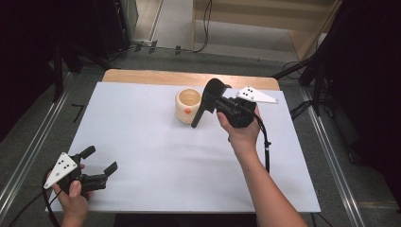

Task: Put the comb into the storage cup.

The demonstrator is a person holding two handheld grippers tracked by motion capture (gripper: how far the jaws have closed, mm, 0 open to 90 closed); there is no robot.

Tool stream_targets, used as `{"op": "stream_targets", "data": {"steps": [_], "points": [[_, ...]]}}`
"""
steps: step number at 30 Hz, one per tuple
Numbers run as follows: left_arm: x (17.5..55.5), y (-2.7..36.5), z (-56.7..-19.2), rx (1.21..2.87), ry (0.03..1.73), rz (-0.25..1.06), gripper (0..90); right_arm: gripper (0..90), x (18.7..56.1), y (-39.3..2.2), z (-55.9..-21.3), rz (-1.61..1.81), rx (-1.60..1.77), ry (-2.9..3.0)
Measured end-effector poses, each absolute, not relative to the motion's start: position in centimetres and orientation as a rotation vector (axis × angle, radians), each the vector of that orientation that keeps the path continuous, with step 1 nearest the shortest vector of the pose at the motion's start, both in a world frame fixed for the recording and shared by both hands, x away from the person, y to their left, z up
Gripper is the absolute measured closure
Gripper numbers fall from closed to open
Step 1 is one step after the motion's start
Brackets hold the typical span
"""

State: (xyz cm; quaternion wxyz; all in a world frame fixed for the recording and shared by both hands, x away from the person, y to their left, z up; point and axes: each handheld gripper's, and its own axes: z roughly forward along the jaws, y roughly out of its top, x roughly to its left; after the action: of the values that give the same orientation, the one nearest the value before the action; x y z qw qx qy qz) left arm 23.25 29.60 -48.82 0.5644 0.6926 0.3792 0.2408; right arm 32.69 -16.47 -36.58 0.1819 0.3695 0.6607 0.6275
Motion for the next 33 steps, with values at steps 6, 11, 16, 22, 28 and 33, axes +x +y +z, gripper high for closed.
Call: {"op": "stream_targets", "data": {"steps": [6, 11, 16, 22, 28, 33], "points": [[23.3, 29.5, -48.9, 1.632, 0.888, 0.566, 0.0, 84.6, 33.2, -16.4, -36.2, 1.762, 1.032, 1.868], [23.3, 29.5, -48.9, 1.630, 0.889, 0.563, 0.0, 84.6, 33.6, -16.5, -36.0, 1.763, 1.037, 1.855], [23.4, 29.6, -49.0, 1.622, 0.891, 0.554, 0.0, 84.6, 34.0, -16.6, -35.8, 1.765, 1.045, 1.837], [23.3, 29.8, -49.0, 1.607, 0.901, 0.548, 0.0, 84.6, 34.8, -16.6, -35.7, 1.768, 1.049, 1.828], [23.4, 29.7, -49.0, 1.614, 0.895, 0.552, 0.0, 84.6, 35.2, -16.5, -35.4, 1.769, 1.052, 1.812], [23.3, 29.7, -49.0, 1.616, 0.894, 0.553, 0.0, 84.6, 35.7, -16.4, -35.0, 1.766, 1.050, 1.806]]}}
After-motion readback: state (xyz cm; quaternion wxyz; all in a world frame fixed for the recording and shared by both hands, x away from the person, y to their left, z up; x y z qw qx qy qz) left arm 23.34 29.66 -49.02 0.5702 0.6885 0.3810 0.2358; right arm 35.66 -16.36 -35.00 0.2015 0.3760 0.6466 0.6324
